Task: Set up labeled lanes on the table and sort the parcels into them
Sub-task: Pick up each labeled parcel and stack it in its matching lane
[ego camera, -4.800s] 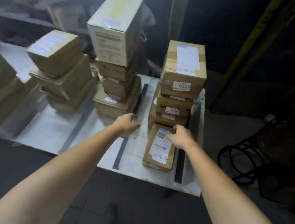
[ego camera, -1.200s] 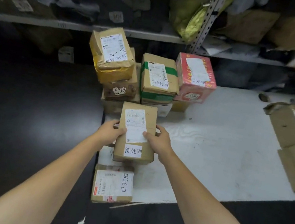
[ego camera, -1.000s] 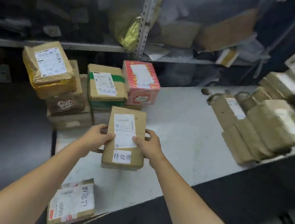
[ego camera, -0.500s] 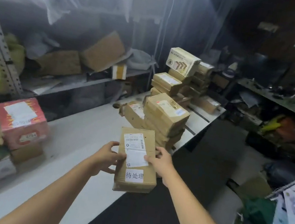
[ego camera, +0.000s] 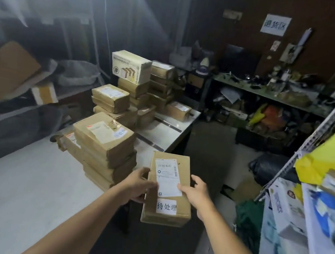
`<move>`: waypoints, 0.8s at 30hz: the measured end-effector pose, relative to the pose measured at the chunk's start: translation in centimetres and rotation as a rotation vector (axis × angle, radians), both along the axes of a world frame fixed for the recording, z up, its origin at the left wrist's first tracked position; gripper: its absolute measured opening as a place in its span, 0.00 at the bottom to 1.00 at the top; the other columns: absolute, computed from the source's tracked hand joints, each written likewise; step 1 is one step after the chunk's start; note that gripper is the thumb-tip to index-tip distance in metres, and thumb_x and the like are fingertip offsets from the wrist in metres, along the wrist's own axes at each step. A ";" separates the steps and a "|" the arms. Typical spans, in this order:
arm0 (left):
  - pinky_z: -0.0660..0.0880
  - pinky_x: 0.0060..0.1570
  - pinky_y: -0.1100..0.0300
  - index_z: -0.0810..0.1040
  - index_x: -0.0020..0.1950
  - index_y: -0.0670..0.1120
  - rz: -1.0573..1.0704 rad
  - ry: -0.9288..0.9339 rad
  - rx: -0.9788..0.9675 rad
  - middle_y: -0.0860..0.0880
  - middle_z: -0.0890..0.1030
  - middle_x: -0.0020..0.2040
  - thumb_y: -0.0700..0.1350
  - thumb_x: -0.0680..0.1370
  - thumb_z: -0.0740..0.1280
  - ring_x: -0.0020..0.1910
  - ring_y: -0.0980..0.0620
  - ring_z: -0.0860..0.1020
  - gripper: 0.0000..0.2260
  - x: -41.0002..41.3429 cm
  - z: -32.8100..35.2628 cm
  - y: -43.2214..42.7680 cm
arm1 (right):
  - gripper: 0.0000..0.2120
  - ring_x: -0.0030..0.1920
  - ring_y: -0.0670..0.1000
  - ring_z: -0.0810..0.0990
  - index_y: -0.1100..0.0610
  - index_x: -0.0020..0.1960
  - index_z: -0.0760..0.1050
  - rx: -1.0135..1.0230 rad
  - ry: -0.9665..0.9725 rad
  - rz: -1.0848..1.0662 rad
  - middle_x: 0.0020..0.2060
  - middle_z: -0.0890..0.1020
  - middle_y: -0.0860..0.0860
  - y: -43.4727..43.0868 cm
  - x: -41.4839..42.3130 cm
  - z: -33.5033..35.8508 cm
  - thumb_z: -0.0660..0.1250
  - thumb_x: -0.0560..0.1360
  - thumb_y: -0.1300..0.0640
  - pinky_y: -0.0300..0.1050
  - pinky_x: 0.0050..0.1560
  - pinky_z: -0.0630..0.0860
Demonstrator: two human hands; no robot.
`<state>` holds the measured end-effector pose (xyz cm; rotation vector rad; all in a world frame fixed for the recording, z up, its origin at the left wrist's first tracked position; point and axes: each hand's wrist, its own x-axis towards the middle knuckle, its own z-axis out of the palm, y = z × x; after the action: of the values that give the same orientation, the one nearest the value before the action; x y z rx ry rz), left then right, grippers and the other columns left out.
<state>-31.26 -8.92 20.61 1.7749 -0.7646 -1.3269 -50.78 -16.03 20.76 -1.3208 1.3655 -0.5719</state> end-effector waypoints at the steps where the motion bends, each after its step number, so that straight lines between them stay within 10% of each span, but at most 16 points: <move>1: 0.83 0.46 0.44 0.68 0.72 0.52 -0.014 0.009 -0.003 0.47 0.80 0.57 0.41 0.77 0.73 0.53 0.47 0.82 0.25 -0.2 0.3 -1.4 | 0.35 0.60 0.52 0.75 0.55 0.78 0.62 -0.003 0.002 -0.008 0.72 0.71 0.56 -1.2 -0.3 0.2 0.73 0.76 0.59 0.46 0.52 0.74; 15: 0.84 0.39 0.49 0.69 0.68 0.54 -0.056 -0.058 -0.111 0.46 0.83 0.54 0.45 0.78 0.72 0.51 0.44 0.84 0.22 4.8 5.7 -24.1 | 0.32 0.55 0.51 0.78 0.58 0.75 0.66 -0.089 0.042 0.006 0.65 0.76 0.54 -24.0 4.6 7.2 0.74 0.74 0.62 0.40 0.43 0.74; 20: 0.84 0.44 0.44 0.72 0.64 0.51 0.052 -0.162 -0.134 0.46 0.82 0.54 0.44 0.79 0.71 0.53 0.41 0.83 0.16 8.7 9.9 -27.5 | 0.29 0.49 0.49 0.78 0.60 0.74 0.68 -0.128 0.018 0.131 0.47 0.76 0.47 -29.7 9.6 10.7 0.72 0.76 0.63 0.41 0.43 0.73; 24: 0.84 0.40 0.47 0.71 0.64 0.52 0.201 -0.211 -0.135 0.46 0.83 0.54 0.43 0.79 0.71 0.45 0.47 0.84 0.16 12.2 12.5 -27.8 | 0.30 0.50 0.49 0.79 0.56 0.75 0.67 -0.120 -0.053 0.275 0.55 0.79 0.50 -33.0 14.9 12.0 0.73 0.75 0.60 0.43 0.39 0.75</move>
<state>-19.09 -36.69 33.10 1.8484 -0.7481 -0.9452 -35.88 -49.05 32.77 -1.5497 1.0961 -0.5021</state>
